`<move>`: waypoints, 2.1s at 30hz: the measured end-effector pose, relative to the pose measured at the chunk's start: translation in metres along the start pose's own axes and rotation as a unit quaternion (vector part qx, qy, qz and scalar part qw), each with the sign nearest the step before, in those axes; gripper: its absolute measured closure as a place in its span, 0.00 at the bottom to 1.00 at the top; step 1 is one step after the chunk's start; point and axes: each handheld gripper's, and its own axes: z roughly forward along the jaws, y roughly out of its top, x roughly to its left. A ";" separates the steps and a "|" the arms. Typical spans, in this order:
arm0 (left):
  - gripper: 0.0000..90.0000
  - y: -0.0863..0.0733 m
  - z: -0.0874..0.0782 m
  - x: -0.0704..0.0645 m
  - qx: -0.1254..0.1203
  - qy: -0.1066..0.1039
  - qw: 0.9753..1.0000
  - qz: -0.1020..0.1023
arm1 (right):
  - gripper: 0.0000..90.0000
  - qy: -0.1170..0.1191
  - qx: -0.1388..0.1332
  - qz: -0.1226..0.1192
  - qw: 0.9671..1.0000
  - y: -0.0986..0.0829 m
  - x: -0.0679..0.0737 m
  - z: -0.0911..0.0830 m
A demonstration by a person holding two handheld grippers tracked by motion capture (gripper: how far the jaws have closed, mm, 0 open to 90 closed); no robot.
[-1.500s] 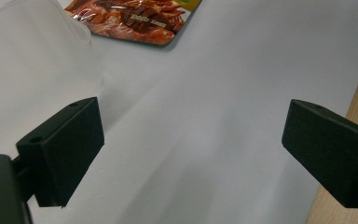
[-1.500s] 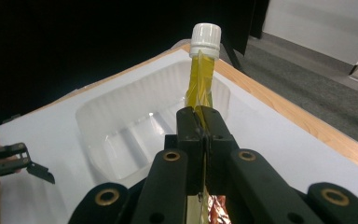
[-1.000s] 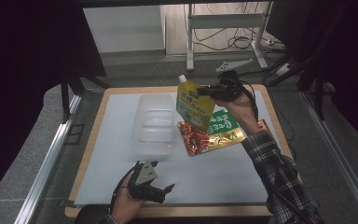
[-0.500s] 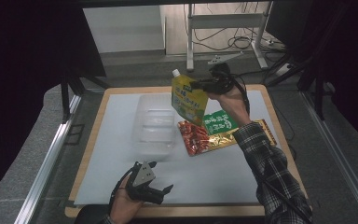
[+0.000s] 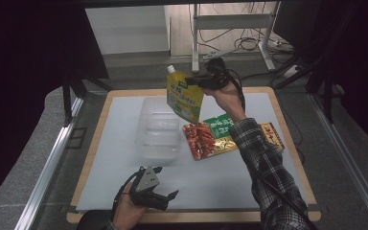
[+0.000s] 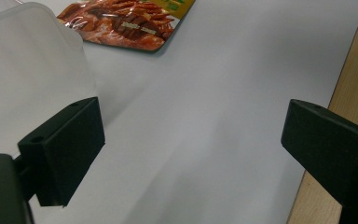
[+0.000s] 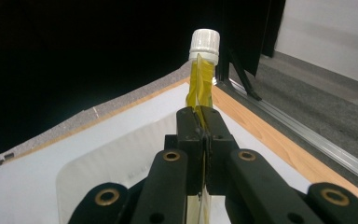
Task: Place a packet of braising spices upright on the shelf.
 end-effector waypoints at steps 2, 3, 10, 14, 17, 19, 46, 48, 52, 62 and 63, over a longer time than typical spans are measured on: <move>0.06 0.000 0.000 -0.001 0.001 0.000 1.000 0.002 | 0.97 0.002 -0.003 -0.001 1.000 0.003 0.001 0.004; 0.06 0.000 0.000 -0.001 0.001 -0.001 1.000 0.002 | 0.97 0.003 -0.004 -0.004 1.000 0.005 0.001 0.007; 0.06 0.000 0.001 -0.001 0.003 -0.002 1.000 0.002 | 0.97 0.006 -0.006 -0.012 1.000 0.014 0.001 0.022; 0.06 0.000 0.000 0.000 0.003 -0.003 1.000 0.002 | 0.97 0.009 -0.006 -0.014 1.000 0.015 0.000 0.030; 0.06 0.000 0.000 0.000 -0.002 -0.009 1.000 -0.002 | 0.97 0.009 -0.003 -0.013 1.000 0.016 -0.002 0.040; 0.06 0.000 0.000 0.001 -0.004 -0.011 1.000 -0.003 | 0.97 0.010 -0.002 -0.014 1.000 0.016 -0.002 0.043; 0.06 0.000 0.001 -0.001 -0.001 -0.019 1.000 -0.001 | 0.97 0.019 0.013 -0.018 1.000 0.013 -0.003 0.099; 0.06 0.000 0.001 -0.001 0.000 -0.019 1.000 -0.002 | 0.97 0.019 0.019 -0.019 0.999 0.010 -0.004 0.102; 0.06 0.000 0.001 -0.001 0.001 -0.019 1.000 -0.001 | 0.97 0.019 0.026 -0.016 0.999 0.005 -0.005 0.108; 0.06 0.000 0.002 -0.002 0.004 -0.020 1.000 0.000 | 0.96 0.026 0.013 -0.012 1.000 -0.002 -0.005 0.111; 0.06 0.000 0.003 -0.002 0.004 -0.021 1.000 0.001 | 0.96 0.028 0.011 -0.011 0.999 -0.003 -0.005 0.112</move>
